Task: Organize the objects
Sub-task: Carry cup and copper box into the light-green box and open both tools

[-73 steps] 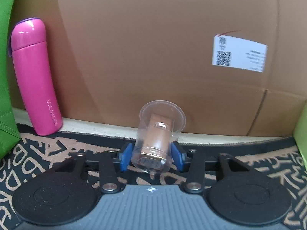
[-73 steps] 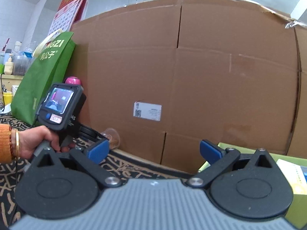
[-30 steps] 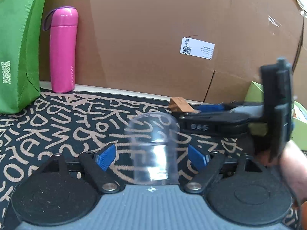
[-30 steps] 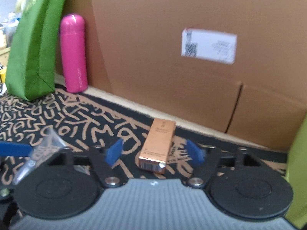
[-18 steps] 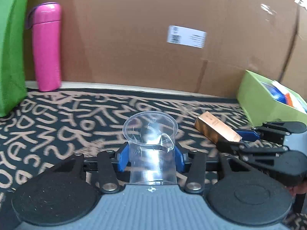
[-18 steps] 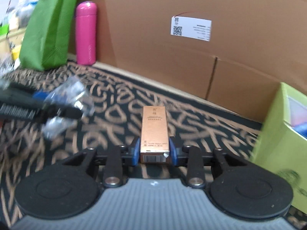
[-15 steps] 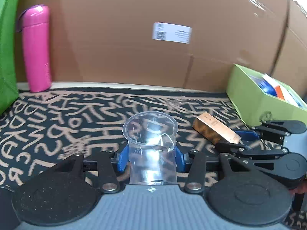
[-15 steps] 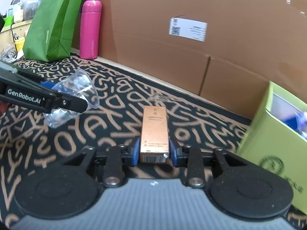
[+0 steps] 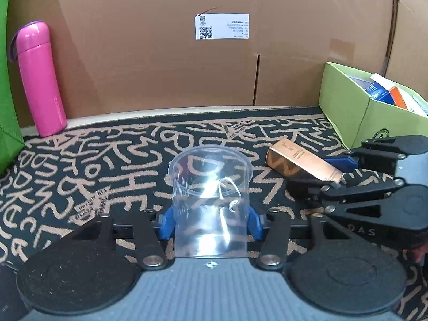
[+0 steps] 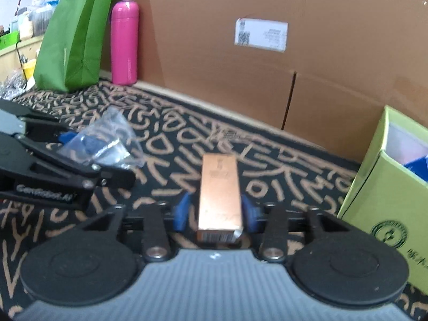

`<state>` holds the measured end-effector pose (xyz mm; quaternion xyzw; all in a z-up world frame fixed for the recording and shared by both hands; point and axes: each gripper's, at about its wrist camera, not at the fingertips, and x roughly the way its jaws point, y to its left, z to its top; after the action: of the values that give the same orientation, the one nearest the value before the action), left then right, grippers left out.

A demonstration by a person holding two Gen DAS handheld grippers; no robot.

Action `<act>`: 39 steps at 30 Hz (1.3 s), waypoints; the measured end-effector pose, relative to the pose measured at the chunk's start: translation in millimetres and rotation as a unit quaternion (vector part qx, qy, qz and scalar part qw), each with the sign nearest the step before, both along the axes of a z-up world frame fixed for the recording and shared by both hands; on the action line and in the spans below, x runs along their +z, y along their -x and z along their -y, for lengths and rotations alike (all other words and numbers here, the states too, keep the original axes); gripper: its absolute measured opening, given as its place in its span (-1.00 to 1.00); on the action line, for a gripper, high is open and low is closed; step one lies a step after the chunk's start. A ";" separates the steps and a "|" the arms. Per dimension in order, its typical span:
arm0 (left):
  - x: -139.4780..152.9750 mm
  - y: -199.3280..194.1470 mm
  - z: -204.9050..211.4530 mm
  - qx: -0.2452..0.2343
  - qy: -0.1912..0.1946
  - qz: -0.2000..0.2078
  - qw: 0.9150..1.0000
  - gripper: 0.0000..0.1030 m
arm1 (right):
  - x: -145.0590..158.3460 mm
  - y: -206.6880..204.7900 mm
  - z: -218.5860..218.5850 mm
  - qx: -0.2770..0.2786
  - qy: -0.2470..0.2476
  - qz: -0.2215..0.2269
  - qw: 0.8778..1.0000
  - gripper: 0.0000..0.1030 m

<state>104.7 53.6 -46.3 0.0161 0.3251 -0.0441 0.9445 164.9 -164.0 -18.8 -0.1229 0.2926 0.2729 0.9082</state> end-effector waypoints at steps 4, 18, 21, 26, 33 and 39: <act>2.6 3.8 6.6 0.002 0.006 0.005 1.000 -0.09 | 1.1 6.1 2.5 0.007 -0.005 -0.004 1.000 -0.40; 69.3 -3.7 73.6 -0.051 0.029 0.105 0.993 -0.10 | 65.5 39.2 81.0 -0.088 -0.130 0.130 0.979 -0.40; 81.2 -15.4 101.5 -0.071 0.022 0.122 0.990 -0.10 | 76.0 44.1 107.5 -0.131 -0.151 0.164 0.966 -0.40; 97.9 -47.8 138.5 -0.088 0.034 0.126 0.988 -0.10 | 83.1 46.7 156.8 -0.247 -0.153 0.210 0.934 -0.40; 97.2 -94.6 191.1 -0.107 0.021 0.121 0.987 -0.09 | 70.7 33.1 217.1 -0.381 -0.157 0.201 0.889 -0.40; 87.4 -119.9 223.5 -0.139 0.036 0.096 0.985 0.10 | 57.8 16.2 237.5 -0.409 -0.174 0.171 0.879 -0.40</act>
<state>224.6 -169.9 41.1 0.0312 0.2254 -0.1850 0.9560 148.7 -401.6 39.1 0.1226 0.1047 -0.1018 0.9817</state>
